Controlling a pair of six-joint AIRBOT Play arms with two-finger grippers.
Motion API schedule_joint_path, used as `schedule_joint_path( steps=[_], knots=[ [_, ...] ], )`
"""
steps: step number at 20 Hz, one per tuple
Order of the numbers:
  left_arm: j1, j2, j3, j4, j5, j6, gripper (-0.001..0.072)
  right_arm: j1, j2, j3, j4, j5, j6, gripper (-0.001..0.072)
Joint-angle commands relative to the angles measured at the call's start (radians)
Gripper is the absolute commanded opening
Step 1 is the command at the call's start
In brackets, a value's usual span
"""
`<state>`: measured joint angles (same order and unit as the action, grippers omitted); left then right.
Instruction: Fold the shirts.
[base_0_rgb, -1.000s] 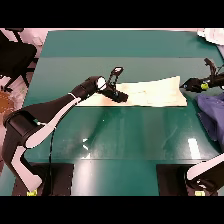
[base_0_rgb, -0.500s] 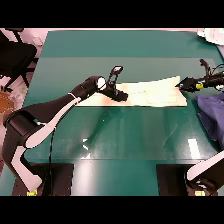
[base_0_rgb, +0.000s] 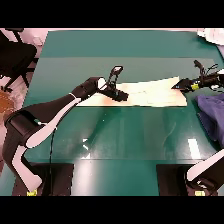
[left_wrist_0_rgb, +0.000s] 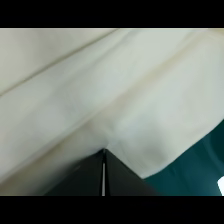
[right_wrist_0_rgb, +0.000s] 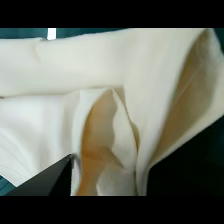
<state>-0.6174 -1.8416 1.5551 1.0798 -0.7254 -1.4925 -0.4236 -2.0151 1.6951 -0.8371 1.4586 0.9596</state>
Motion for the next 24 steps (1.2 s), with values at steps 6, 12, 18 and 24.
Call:
schedule_joint_path(
  steps=[6,12,18,24],
  knots=[
    [0.0,-0.026,0.001,-0.014,-0.007,0.0,0.0021,-0.014,0.01,0.002,0.113,0.078,-0.001,0.0021],
    [-0.029,-0.026,0.001,-0.048,0.016,0.008,0.0022,-0.089,0.101,0.002,0.113,0.101,-0.008,0.002],
    [-0.127,-0.026,0.001,-0.083,0.104,0.008,0.0021,-0.138,0.212,0.002,0.113,0.13,-0.011,0.002],
    [-0.163,-0.026,0.001,-0.171,0.177,0.008,0.0021,-0.131,0.331,0.014,0.18,0.166,-0.011,0.0019]
  ],
)
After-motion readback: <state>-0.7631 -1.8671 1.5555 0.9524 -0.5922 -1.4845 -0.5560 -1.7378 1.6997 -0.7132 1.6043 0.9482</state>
